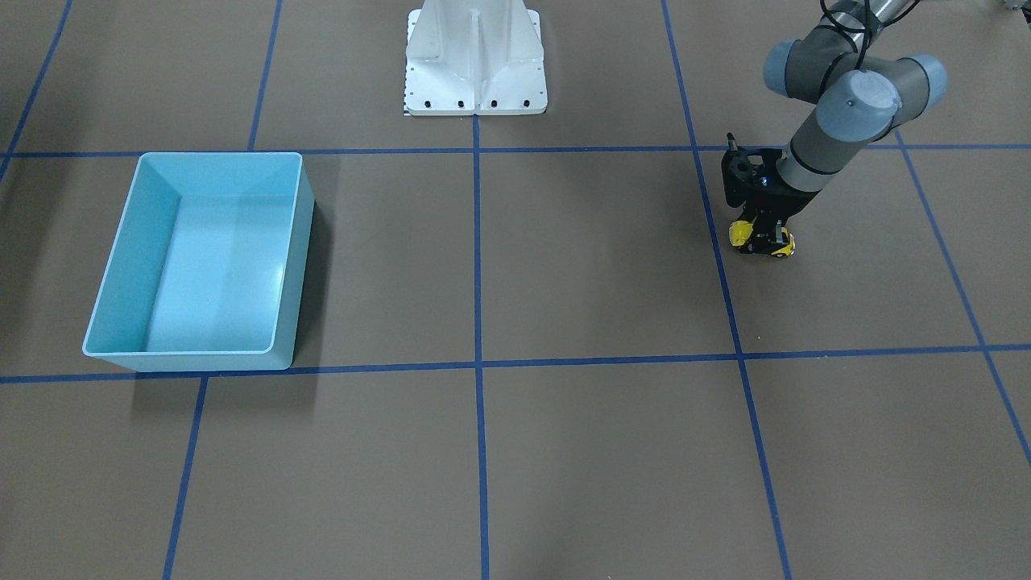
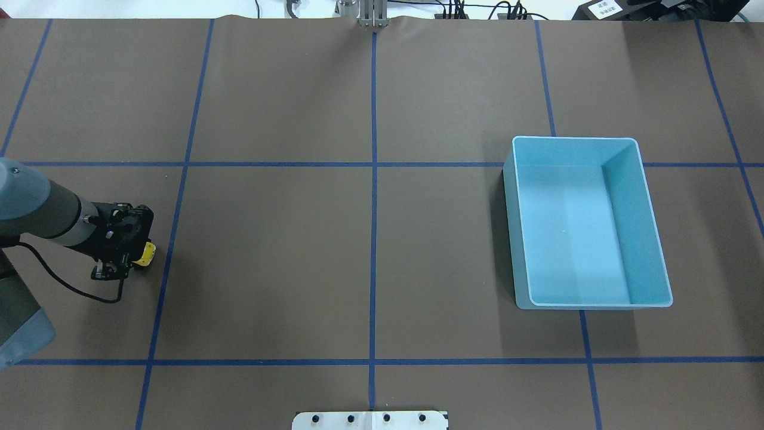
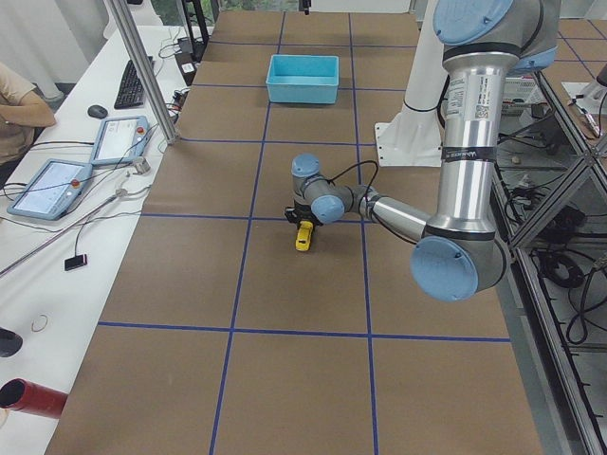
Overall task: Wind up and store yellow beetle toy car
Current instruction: 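Open the left gripper to release the car and lift away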
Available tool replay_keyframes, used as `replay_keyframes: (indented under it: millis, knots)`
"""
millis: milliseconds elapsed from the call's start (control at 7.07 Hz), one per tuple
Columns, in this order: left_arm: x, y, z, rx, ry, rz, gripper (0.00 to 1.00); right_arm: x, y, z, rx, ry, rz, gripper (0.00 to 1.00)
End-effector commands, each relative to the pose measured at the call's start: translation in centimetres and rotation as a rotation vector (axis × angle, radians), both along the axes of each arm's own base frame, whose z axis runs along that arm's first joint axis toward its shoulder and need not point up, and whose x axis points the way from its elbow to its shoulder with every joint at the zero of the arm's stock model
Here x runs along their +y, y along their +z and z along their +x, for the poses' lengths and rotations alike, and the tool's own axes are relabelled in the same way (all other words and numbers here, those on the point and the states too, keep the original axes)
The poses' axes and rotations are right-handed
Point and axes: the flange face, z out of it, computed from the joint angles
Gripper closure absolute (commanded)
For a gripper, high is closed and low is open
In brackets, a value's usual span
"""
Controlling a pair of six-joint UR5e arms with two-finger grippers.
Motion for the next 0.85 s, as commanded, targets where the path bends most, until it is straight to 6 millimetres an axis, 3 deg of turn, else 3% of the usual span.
replay_keyframes:
  millis: [0, 707]
  knots:
    - [0.5, 1.3, -1.1, 0.005, 0.000, 0.002, 1.00, 0.0, 0.1, 0.0, -0.001, -0.002, 0.000, 0.01]
    - [0.9, 3.2, -3.3, 0.005, 0.006, 0.014, 1.00, 0.0, 0.2, 0.0, -0.001, -0.002, -0.003, 0.01]
